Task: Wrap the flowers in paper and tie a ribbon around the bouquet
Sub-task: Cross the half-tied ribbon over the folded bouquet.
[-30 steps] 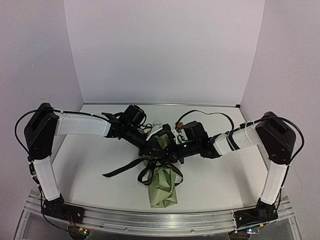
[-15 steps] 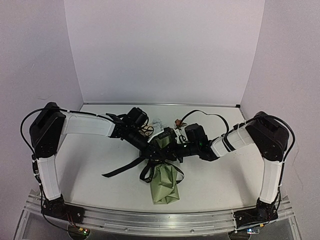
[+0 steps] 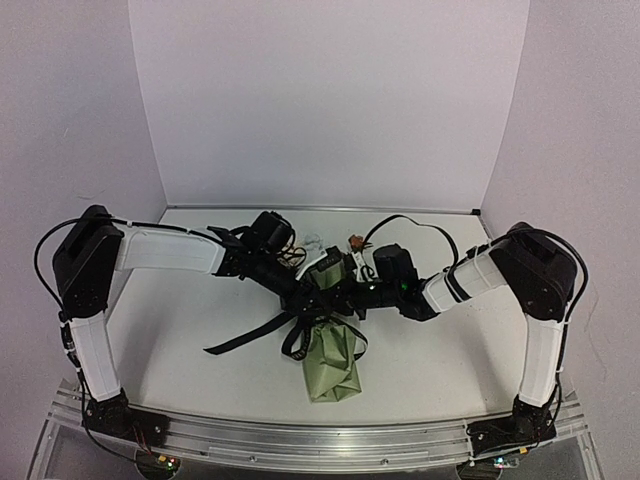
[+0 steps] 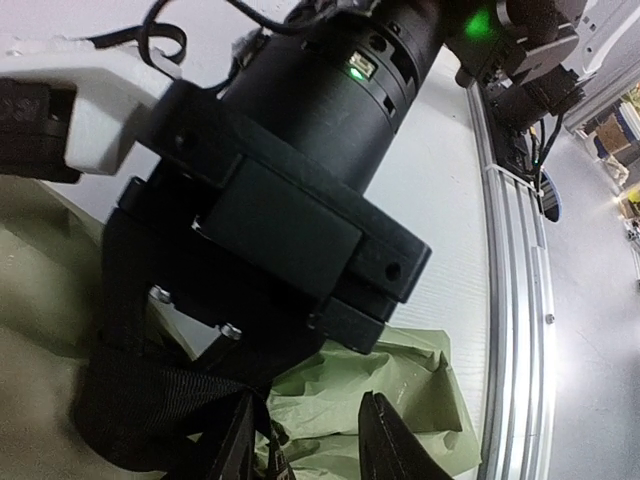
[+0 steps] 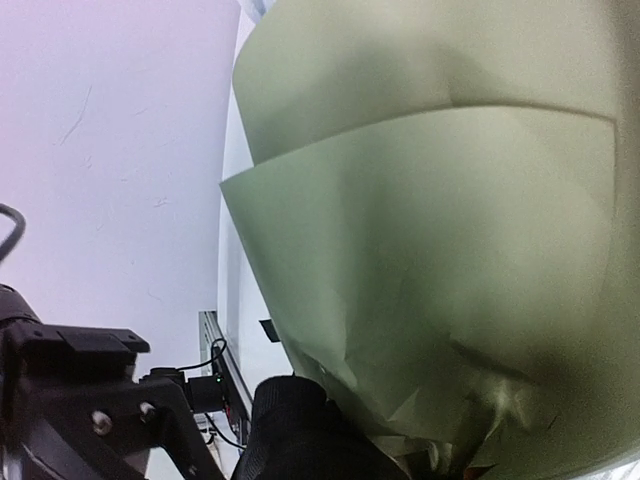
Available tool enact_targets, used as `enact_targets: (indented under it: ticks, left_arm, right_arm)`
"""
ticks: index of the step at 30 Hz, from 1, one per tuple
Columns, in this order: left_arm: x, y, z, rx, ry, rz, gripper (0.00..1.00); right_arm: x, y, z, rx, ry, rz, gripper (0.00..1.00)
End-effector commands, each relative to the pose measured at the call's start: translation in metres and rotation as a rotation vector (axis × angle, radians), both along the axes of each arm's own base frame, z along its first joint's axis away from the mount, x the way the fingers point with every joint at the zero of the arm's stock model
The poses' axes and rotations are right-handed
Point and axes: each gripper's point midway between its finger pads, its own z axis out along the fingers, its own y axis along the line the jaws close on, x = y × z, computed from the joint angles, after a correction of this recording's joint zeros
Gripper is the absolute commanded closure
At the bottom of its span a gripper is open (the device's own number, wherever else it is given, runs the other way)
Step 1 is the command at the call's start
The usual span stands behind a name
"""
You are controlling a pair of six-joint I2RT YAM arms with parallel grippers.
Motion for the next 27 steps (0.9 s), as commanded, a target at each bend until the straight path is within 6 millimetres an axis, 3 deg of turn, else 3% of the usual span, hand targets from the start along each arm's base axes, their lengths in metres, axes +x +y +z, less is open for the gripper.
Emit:
enact_targets:
  ticks: [1,10,19,24,27]
  left_arm:
    - [0.015,0.000,0.047,-0.087,-0.125,0.065,0.59]
    - [0.023,0.003,0.051,-0.071,-0.129,0.121,0.53]
    - [0.011,0.003,0.051,-0.082,-0.083,0.075,0.50]
    - [0.004,0.005,0.044,-0.051,-0.050,0.039,0.45]
    - [0.004,0.006,0.045,-0.045,-0.053,0.040,0.34]
  right_arm:
    - [-0.002,0.013,0.012,0.049,-0.022,0.045,1.00]
    - [-0.005,0.012,0.012,0.052,-0.016,0.055,1.00]
    - [-0.002,0.016,0.015,0.062,-0.016,0.055,1.00]
    - [-0.002,0.018,0.014,0.065,-0.008,0.060,1.00]
    - [-0.002,0.016,0.011,0.060,-0.004,0.058,1.00]
